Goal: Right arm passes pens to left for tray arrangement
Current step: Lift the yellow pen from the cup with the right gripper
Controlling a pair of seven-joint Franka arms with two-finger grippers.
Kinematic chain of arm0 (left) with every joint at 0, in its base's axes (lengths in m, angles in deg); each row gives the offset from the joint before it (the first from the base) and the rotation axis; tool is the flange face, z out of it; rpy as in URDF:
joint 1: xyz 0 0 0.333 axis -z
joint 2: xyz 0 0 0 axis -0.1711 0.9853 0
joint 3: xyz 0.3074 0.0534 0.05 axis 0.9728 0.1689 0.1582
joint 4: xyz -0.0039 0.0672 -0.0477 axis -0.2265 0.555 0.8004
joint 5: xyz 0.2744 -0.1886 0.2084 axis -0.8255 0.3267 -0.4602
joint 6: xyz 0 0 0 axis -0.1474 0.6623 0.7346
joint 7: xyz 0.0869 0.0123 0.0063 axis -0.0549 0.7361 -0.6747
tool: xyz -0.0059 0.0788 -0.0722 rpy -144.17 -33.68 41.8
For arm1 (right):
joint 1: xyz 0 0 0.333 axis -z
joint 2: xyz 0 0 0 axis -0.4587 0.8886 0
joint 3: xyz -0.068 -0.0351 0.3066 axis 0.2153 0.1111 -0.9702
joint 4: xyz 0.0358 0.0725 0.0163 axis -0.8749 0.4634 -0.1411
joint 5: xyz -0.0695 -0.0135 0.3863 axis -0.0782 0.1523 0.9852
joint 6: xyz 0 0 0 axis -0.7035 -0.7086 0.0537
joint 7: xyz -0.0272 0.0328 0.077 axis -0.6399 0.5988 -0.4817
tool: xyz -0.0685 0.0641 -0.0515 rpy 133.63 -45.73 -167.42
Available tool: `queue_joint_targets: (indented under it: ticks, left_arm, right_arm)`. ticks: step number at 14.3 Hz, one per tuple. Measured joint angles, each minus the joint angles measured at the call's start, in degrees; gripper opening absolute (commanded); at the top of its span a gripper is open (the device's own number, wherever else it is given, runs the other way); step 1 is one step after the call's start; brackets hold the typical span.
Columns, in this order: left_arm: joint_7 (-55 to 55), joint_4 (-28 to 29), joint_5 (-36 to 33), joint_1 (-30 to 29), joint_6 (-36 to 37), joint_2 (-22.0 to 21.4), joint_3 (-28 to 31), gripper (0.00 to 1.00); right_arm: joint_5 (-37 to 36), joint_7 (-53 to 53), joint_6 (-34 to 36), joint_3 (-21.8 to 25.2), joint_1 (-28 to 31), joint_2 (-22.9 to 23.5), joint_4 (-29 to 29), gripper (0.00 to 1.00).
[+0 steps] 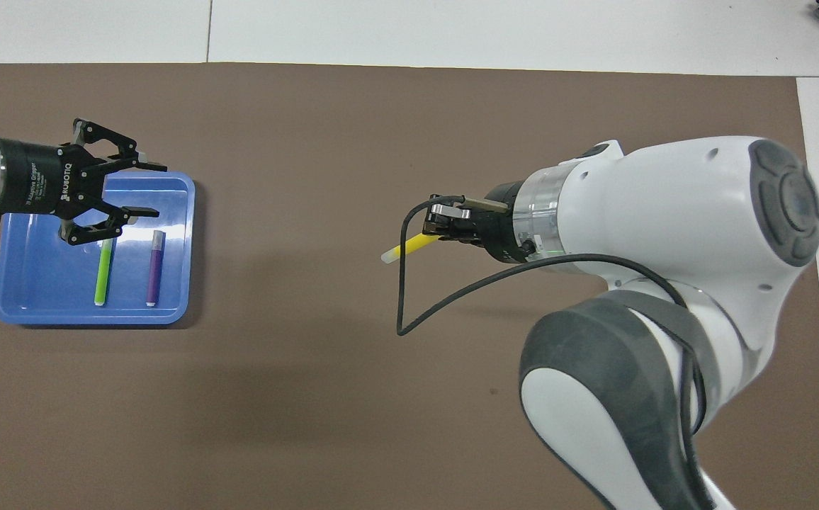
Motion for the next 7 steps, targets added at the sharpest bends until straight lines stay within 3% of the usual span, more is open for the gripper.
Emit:
queue_joint_targets:
  ticks: [7]
  left_arm:
    - [-16.03, 7.97, 7.71, 4.63, -10.45, -7.04, -0.03, 0.64]
  right_arm:
    - [4.02, 15.26, -9.64, 0.0, -4.5, 0.42, 1.93, 0.0]
